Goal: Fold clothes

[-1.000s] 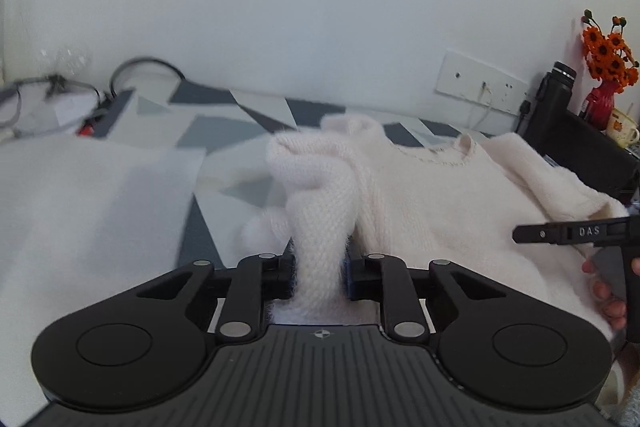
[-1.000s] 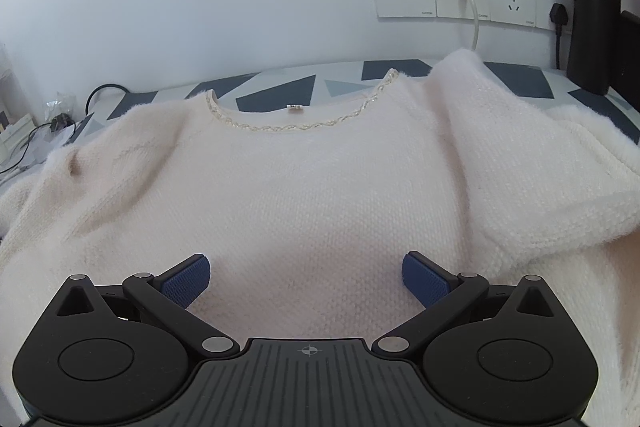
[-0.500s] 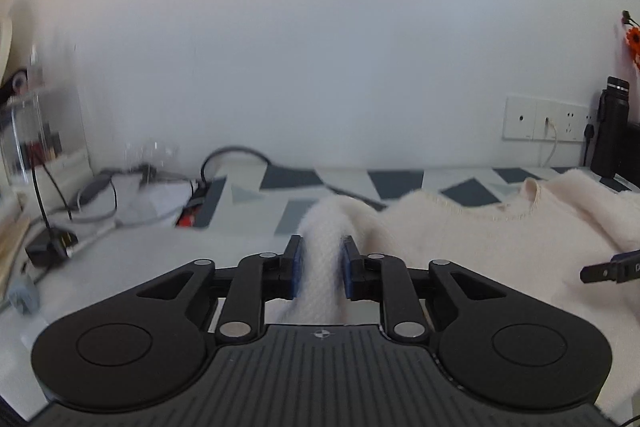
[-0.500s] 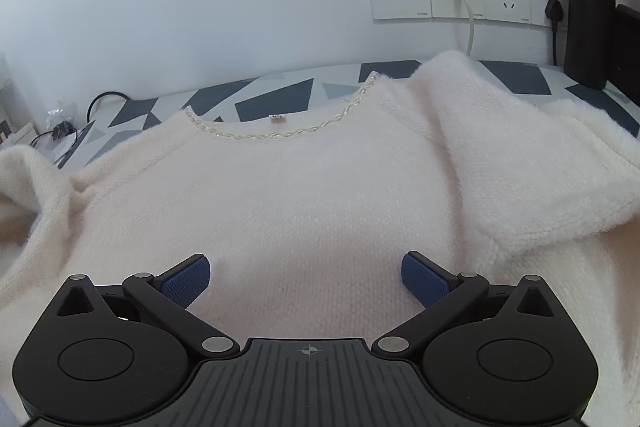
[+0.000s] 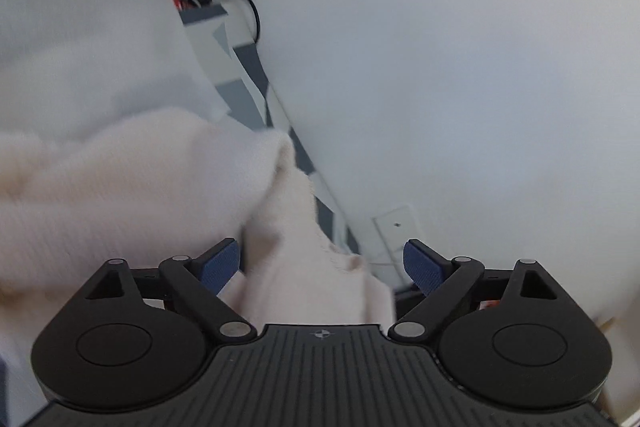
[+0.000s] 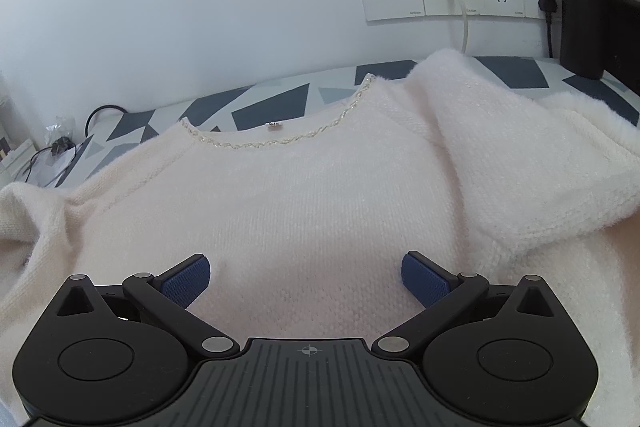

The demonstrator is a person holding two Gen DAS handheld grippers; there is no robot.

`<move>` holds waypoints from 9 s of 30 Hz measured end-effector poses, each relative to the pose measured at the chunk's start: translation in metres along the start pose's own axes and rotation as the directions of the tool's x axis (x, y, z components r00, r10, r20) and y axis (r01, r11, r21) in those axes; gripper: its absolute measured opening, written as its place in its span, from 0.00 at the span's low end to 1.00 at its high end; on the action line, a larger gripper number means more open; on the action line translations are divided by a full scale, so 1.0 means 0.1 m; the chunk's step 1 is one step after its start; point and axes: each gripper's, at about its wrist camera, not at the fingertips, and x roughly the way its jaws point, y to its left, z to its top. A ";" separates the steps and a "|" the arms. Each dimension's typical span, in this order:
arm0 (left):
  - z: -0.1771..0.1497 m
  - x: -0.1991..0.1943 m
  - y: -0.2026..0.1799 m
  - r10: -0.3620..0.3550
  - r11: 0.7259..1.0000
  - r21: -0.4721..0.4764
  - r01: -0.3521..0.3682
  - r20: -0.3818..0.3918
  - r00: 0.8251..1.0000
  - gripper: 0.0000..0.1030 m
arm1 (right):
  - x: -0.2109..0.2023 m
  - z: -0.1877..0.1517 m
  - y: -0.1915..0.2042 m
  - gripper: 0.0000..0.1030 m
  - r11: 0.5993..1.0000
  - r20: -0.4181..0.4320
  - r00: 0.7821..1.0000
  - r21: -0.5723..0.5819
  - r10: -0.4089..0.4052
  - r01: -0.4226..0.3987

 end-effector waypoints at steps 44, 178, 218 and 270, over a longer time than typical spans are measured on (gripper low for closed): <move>0.75 0.50 -0.79 0.085 0.871 0.381 -0.311 0.505 0.859 0.10 | 0.23 0.49 0.39 0.99 0.988 -0.113 0.986 0.070 -0.126 0.135; -0.46 1.62 -0.58 0.403 0.178 0.941 -0.287 0.196 0.894 1.00 | 0.32 0.72 -0.31 0.04 0.957 0.006 0.997 -0.281 0.074 -0.069; -0.75 2.30 -0.83 0.434 0.006 0.997 0.082 -0.076 0.898 0.59 | 0.46 0.72 -0.23 0.12 0.911 0.028 0.999 -0.412 0.044 -0.029; -0.24 1.37 -0.43 0.481 0.141 0.917 -0.373 0.266 0.836 0.95 | -0.63 0.45 -0.88 0.11 0.977 -0.010 0.981 0.094 0.194 -0.193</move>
